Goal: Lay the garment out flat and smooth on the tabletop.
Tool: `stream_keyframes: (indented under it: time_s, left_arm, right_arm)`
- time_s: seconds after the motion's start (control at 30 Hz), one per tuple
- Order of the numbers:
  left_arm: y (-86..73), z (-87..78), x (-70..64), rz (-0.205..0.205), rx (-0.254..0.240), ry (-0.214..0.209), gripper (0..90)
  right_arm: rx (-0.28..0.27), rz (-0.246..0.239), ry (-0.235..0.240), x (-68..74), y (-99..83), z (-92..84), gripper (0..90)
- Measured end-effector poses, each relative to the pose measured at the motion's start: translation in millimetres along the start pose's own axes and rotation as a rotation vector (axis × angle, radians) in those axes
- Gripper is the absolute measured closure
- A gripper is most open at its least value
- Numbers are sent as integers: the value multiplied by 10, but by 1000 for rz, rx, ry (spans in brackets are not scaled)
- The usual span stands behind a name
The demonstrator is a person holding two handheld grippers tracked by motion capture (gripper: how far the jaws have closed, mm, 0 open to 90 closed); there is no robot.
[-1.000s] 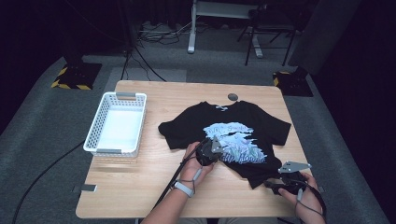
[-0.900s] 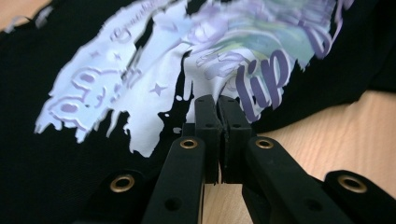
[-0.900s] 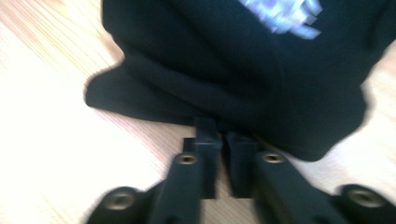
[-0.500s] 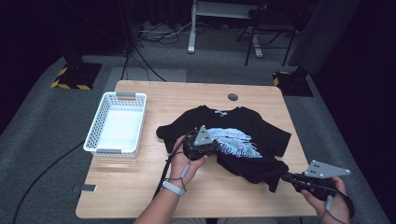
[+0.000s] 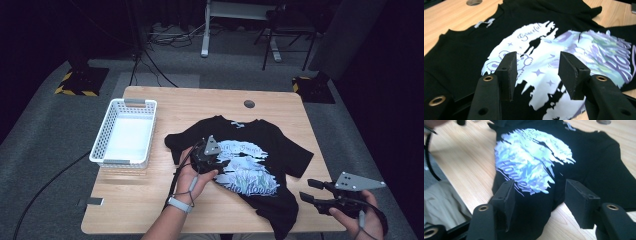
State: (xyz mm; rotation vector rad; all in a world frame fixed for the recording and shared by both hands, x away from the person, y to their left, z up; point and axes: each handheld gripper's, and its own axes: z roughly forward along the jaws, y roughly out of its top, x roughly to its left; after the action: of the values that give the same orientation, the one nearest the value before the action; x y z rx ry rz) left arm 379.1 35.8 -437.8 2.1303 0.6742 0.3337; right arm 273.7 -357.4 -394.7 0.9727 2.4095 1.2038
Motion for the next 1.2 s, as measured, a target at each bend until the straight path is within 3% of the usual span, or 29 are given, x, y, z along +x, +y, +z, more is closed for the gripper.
stream_keyframes:
  time_s: [0.17,0.3,0.37,0.5,0.57,0.63,0.7,0.77,0.87,0.93,1.0,1.1,1.2]
  left_arm:
    - [-78,-38,-16,18,31,4,463]
    - [-175,-38,-52,52,78,-19,446]
    - [-236,-3,-77,79,113,-30,431]
    - [-354,118,-161,161,171,-93,413]
    - [-412,220,-176,188,206,-73,412]
    - [-423,291,-134,182,216,-51,449]
    - [-405,339,-43,148,195,-37,512]
    - [-365,391,92,114,188,14,546]
    - [-305,459,315,38,178,84,533]
    - [-282,444,393,-10,148,86,504]
    - [-279,380,369,-7,129,86,482]
    - [-333,277,281,14,127,63,458]
    - [-417,182,182,33,137,44,443]
  right_arm:
    - [60,0,-13,-72,-31,217,364]
    - [106,-4,-8,-150,-60,455,326]
    - [131,-24,-8,-172,-65,598,300]
    - [217,-56,41,-169,-84,911,286]
    - [267,-47,52,-190,-120,1102,280]
    - [298,-38,55,-228,-148,1214,283]
    - [276,-28,41,-285,-141,1288,287]
    - [275,-15,12,-369,-90,1340,312]
    - [271,-2,-76,-551,-1,1452,302]
    - [261,27,-130,-673,54,1500,303]
    - [224,41,-155,-708,111,1446,303]
    - [149,46,-140,-678,152,1252,303]
    - [124,40,-132,-607,126,1039,300]
